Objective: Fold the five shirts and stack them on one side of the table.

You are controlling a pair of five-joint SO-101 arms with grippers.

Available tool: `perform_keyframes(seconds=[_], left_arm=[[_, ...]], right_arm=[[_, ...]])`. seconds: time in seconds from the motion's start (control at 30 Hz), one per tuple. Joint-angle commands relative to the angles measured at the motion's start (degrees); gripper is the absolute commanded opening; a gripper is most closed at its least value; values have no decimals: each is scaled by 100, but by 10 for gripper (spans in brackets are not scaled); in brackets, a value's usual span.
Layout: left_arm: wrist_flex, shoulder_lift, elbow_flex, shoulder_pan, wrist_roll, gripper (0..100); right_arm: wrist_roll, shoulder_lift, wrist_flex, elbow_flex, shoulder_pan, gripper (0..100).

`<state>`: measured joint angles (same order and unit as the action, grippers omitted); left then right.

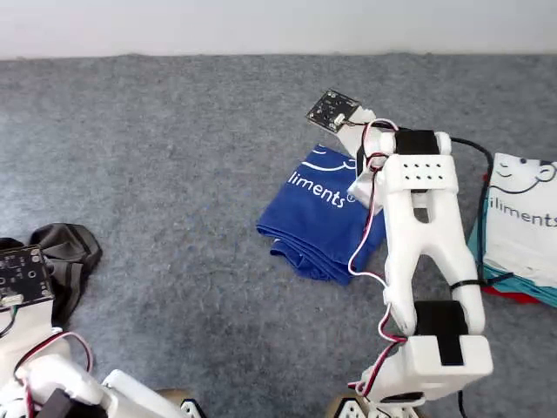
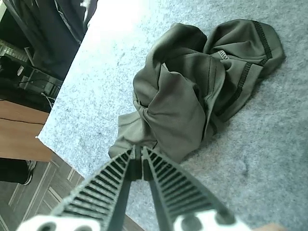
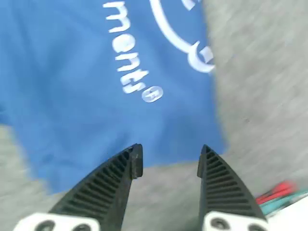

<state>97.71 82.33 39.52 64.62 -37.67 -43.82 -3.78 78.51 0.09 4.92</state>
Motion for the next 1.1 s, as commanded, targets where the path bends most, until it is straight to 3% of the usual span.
perform_keyframes(seconds=[0.0, 0.1, 0.2, 0.6, 0.73, 0.97, 1.07], left_arm=[[-62, 18, -163, 53, -44, 18], [-62, 18, -198, 53, -44, 18], [-62, 18, -198, 53, -53, 18], [-62, 18, -171, 53, -53, 18], [-62, 18, -171, 53, -62, 17], [-62, 18, -189, 53, -62, 17], [-62, 18, -171, 53, -62, 17]], right_arm=[[554, 286, 884, -35, 268, 120], [598, 127, 1297, -35, 391, 1], [615, -242, 1613, -26, 347, 39], [1055, -2000, 2097, -53, -75, 9], [1046, -1596, 2422, -70, -66, 9], [1099, -40, 2132, -123, 145, 9], [1644, 242, 1648, -202, 312, 13]])
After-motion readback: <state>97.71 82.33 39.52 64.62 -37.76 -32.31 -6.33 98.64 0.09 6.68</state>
